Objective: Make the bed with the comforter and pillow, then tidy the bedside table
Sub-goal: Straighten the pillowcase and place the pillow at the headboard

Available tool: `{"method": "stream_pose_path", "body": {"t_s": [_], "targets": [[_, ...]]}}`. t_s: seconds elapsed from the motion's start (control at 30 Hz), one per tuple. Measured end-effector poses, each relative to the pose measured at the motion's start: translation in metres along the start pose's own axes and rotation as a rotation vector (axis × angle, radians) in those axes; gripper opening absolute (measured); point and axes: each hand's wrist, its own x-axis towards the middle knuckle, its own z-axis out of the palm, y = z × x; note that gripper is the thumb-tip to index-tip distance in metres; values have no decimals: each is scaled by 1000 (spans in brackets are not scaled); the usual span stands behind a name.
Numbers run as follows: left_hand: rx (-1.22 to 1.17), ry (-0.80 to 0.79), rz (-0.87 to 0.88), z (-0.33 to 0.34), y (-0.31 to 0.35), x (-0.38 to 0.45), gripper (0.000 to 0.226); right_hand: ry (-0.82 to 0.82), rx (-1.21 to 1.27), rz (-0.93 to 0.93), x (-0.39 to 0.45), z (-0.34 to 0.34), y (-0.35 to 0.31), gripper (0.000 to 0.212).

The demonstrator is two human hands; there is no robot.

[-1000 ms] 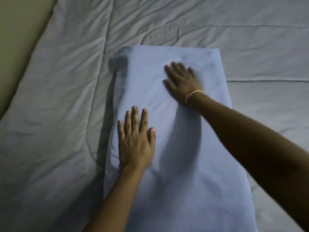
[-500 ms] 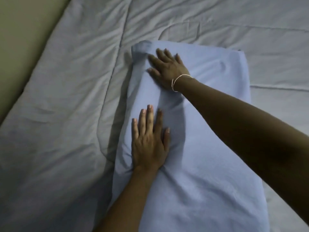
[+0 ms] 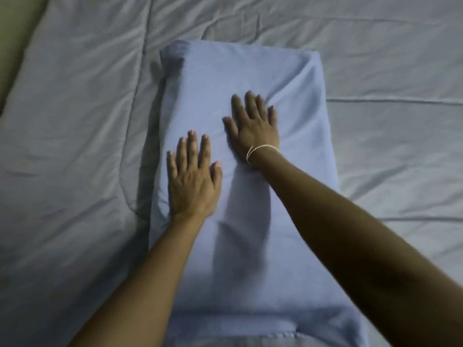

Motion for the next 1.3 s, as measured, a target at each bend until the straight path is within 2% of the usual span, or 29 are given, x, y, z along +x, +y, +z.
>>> {"method": "stream_pose_path", "body": {"t_s": [0.27,0.37,0.4,0.47,0.53,0.57,0.83,0.93,1.03,1.1,1.17,1.23,1.3], "targets": [[16,-27,17,-5,-2,-40,61,49,27,365,-94,1,97,67],[28,-36,20,-10,-2,-67,62,72,20,535,-122,-6,111,68],[29,-44,31,-12,-1,-75,63,96,-24,531,-132,-7,105,68],[26,-69,95,-16,-3,-94,63,118,-42,365,-159,-2,78,68],[12,-104,179,-18,-7,-114,64,47,-23,175,-198,12,51,66],[11,-122,205,-19,-8,-125,64,9,-23,151,-218,18,45,65],[56,-154,233,-28,-7,-208,62,35,41,439,-315,26,87,71],[-59,-117,186,-43,-6,-208,62,49,61,614,-324,17,97,81],[-211,-7,32,-53,-6,-176,63,141,77,500,-300,2,78,78],[-275,-12,-64,-45,-13,-153,66,170,106,366,-276,0,60,74],[-301,-66,-69,-32,-25,-147,68,113,47,257,-265,6,52,69],[-364,-113,-20,-22,-38,-158,69,27,-18,241,-273,15,60,68],[-452,-142,-51,-25,-47,-174,71,13,-26,327,-287,18,78,68]]}}
